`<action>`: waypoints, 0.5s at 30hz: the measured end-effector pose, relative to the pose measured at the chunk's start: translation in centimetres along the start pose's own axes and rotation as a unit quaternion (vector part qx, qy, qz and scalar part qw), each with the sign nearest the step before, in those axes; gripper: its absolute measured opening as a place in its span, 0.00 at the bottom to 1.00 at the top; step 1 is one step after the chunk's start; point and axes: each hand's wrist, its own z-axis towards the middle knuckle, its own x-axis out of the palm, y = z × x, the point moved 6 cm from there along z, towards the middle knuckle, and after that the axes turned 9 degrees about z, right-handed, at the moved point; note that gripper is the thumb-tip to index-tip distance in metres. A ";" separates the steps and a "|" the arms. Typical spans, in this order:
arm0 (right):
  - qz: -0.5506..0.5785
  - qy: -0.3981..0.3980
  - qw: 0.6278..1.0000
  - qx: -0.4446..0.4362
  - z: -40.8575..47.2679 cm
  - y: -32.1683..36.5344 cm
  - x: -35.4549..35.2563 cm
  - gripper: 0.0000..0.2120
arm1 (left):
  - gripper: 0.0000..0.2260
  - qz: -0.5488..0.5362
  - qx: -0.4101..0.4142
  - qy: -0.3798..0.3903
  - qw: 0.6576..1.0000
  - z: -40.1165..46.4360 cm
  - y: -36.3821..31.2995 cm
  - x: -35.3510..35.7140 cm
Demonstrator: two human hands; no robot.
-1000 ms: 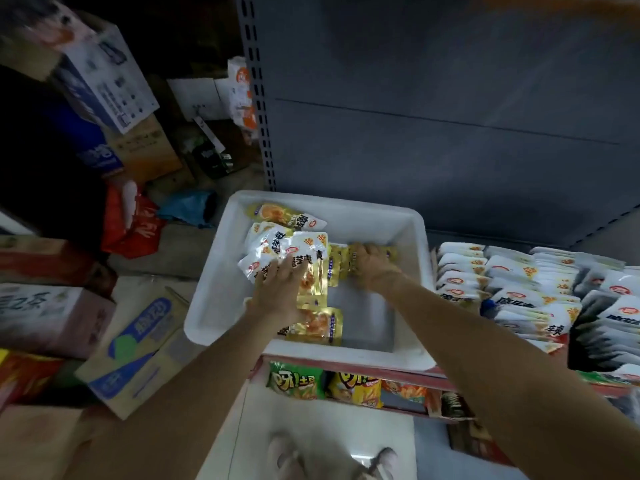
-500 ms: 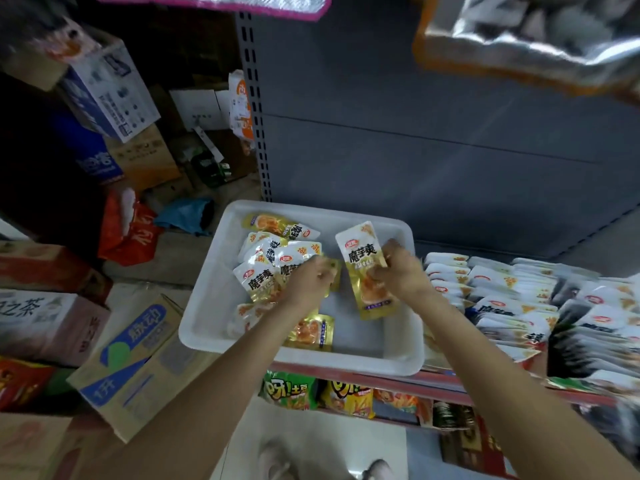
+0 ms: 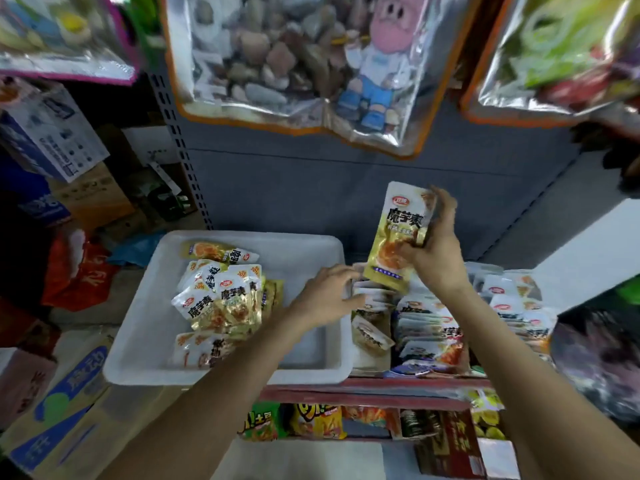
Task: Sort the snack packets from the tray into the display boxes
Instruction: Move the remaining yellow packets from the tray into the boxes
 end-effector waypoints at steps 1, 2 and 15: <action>-0.001 -0.013 1.000 -0.004 0.1 -0.3 -0.4 0.38 | 0.28 0.008 0.000 0.027 1.000 -0.3 -0.2 0.5; 0.000 -0.024 1.000 -0.010 0.1 -0.4 -0.6 0.35 | 0.33 0.009 0.004 0.046 0.999 -0.5 -0.4 0.8; 0.007 0.098 0.995 0.009 -0.9 -3.0 0.8 0.17 | 0.14 0.058 0.032 -0.092 0.994 -1.2 0.1 1.1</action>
